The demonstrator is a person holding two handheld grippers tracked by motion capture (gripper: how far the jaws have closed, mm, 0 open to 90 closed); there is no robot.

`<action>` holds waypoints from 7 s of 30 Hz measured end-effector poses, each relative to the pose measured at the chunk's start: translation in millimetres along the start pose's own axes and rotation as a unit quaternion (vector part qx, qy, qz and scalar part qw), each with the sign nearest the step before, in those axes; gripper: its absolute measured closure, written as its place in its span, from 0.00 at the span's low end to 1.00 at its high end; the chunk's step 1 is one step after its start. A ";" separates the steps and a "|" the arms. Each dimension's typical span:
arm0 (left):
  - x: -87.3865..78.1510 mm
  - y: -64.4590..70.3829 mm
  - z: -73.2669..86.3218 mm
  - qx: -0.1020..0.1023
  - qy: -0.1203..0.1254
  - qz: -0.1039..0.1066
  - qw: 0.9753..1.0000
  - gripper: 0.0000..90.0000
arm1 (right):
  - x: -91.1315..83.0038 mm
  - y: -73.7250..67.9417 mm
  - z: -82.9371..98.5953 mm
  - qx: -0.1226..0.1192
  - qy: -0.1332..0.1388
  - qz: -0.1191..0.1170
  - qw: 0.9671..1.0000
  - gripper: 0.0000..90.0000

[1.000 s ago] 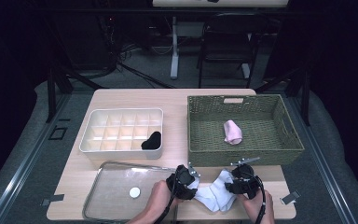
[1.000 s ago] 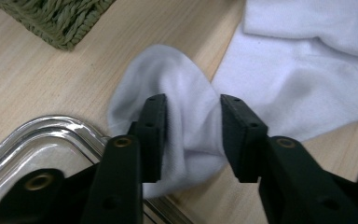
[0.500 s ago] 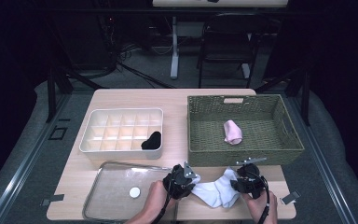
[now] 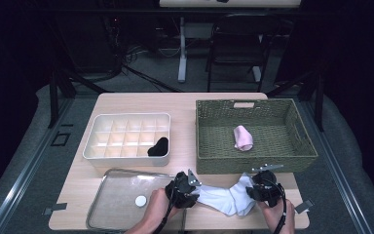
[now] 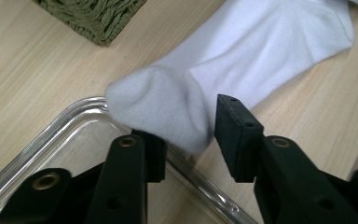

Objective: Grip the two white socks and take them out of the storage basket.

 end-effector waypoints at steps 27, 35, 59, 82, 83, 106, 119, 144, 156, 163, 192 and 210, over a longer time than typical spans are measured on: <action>-8.2 -17.8 7.7 -0.015 -0.021 -0.006 1.000 0.59 | -3.5 7.7 -0.9 -0.006 -0.003 -0.028 1.000 0.71; 0.1 -12.0 9.0 0.015 -0.041 -0.021 0.999 0.75 | -0.6 9.3 -0.1 -0.014 -0.011 -0.022 1.000 0.74; -3.9 4.7 6.8 0.032 -0.044 0.001 0.998 0.79 | -4.7 21.5 0.4 -0.006 -0.025 -0.017 1.000 0.65; -28.3 -8.8 22.3 -0.013 0.008 0.004 1.000 0.20 | -22.0 10.8 -7.4 -0.016 0.022 -0.018 0.999 0.93; -28.5 -8.5 21.9 -0.010 0.008 0.005 1.000 0.19 | -24.8 9.1 -8.1 -0.018 0.025 -0.017 0.999 0.93; -28.2 -25.4 20.3 -0.022 0.017 0.005 1.000 0.05 | -18.0 -47.6 -11.4 -0.085 0.020 -0.068 0.994 0.94; -37.4 -26.6 28.6 -0.039 0.028 -0.004 0.999 0.05 | -14.4 -58.9 -11.4 -0.104 0.012 -0.090 0.990 0.87; -36.4 -45.2 34.4 -0.054 0.030 -0.010 0.998 0.04 | -7.2 -18.2 -20.3 -0.043 0.027 -0.071 0.996 0.90; -34.0 -44.3 32.4 -0.050 0.028 -0.011 0.998 0.05 | -29.2 -38.2 -22.5 -0.070 0.052 -0.083 0.993 0.94; -28.9 -38.3 30.2 -0.046 0.025 0.001 0.999 0.05 | -29.7 -62.0 -20.6 -0.083 0.058 -0.115 0.988 0.94; -20.2 -24.1 23.1 -0.026 0.013 0.021 0.999 0.07 | 10.8 -65.8 -8.9 -0.089 -0.016 -0.114 0.989 0.74; -27.5 -33.4 23.5 -0.041 0.023 0.007 0.999 0.08 | 2.5 -100.9 -3.3 -0.135 -0.031 -0.176 0.975 0.90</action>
Point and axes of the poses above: each handheld gripper's, and its own axes: x roughly forward along the jaws, z roughly out of its underside, y roughly to its right, the point moved 6 cm from there along x, roughly forward along the jaws, and after that the axes turned 5 degrees about -y, right-handed, at the moved point
